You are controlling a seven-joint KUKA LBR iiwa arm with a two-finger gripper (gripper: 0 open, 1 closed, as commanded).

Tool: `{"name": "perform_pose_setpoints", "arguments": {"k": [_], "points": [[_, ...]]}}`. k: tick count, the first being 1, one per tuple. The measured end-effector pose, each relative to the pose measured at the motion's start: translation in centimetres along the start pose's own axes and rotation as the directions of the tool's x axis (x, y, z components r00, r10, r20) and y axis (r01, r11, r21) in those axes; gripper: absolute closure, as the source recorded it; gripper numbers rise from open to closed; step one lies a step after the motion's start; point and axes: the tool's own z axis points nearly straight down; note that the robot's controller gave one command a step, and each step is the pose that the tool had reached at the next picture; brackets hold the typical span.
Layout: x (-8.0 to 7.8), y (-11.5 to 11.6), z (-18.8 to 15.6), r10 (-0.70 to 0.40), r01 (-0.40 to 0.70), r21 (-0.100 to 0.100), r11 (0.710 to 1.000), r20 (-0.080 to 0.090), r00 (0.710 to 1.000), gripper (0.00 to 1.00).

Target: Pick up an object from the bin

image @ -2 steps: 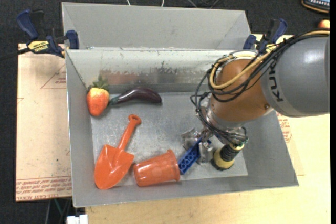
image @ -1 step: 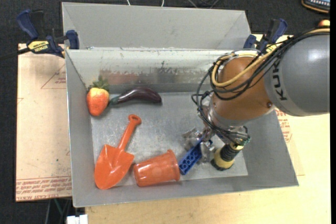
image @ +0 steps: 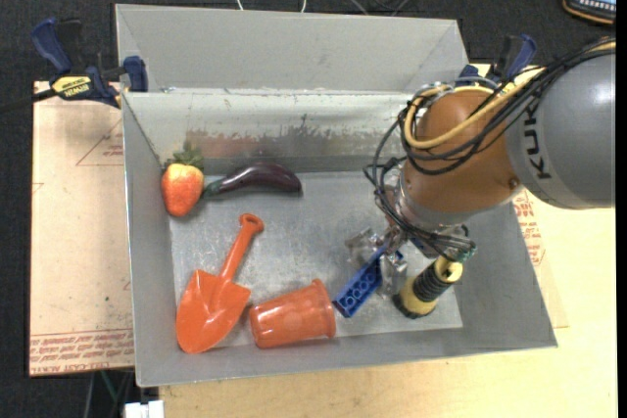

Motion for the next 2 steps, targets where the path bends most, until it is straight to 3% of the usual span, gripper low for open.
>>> {"name": "perform_pose_setpoints", "arguments": {"k": [2], "points": [[-0.18, 0.04, -1.88, 0.001, -0.001, 0.001, 1.0, 0.005, 1.0, 1.0]]}}
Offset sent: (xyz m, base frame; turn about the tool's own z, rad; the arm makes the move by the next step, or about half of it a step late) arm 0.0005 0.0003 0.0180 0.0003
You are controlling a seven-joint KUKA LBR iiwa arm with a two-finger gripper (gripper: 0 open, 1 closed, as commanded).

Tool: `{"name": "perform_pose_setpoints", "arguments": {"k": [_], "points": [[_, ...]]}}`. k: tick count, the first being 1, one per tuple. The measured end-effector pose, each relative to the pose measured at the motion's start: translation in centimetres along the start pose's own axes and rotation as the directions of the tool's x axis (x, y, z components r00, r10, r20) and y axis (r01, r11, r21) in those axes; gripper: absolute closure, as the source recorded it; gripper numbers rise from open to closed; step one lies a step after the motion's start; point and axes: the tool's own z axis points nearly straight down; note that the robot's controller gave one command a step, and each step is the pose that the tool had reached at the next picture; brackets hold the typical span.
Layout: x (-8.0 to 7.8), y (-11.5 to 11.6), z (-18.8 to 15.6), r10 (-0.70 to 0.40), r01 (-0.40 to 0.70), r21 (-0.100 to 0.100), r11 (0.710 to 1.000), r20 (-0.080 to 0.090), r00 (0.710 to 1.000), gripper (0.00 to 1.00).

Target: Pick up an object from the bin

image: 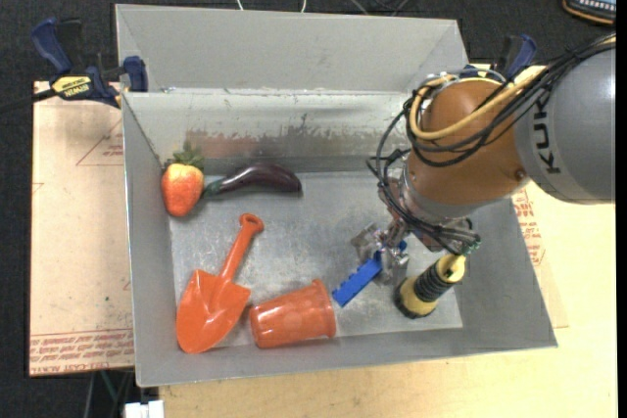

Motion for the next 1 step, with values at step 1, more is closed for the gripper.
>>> {"name": "perform_pose_setpoints", "arguments": {"k": [1], "points": [[0.16, 0.22, -2.52, 0.001, -0.001, -0.007, 1.0, -0.008, 1.0, 1.0]]}}
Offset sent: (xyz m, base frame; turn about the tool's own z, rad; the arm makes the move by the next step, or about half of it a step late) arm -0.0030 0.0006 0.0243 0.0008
